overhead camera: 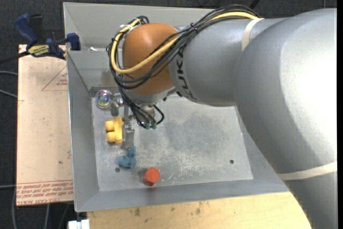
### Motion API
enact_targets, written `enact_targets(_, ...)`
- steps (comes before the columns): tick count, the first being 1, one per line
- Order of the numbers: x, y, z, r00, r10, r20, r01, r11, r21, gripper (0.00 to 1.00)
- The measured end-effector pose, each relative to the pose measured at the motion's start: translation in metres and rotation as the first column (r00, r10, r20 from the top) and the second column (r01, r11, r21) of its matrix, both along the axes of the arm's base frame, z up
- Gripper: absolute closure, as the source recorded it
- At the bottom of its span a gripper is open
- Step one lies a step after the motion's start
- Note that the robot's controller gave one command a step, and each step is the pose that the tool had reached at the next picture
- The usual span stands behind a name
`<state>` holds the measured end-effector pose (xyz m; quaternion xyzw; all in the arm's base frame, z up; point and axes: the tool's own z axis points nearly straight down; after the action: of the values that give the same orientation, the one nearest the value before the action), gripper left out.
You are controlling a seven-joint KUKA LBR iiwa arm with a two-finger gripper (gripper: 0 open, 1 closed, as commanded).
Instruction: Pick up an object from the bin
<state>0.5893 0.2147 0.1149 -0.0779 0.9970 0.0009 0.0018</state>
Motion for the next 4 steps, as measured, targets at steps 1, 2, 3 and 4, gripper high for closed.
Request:
enact_targets(1,0.016,-0.006,-0.046,0.987,0.162,-0.002,-0.162,0.987,0.000,0.00)
enact_targets(2,0.016,-0.005,-0.045,0.987,0.159,0.000,-0.159,0.987,0.002,0.00)
enact_targets(3,0.016,-0.005,-0.045,0.987,0.159,0.000,-0.159,0.987,0.002,1.00)
enact_targets(4,0.019,-0.004,0.028,0.987,0.158,0.008,-0.158,0.987,0.001,1.00)
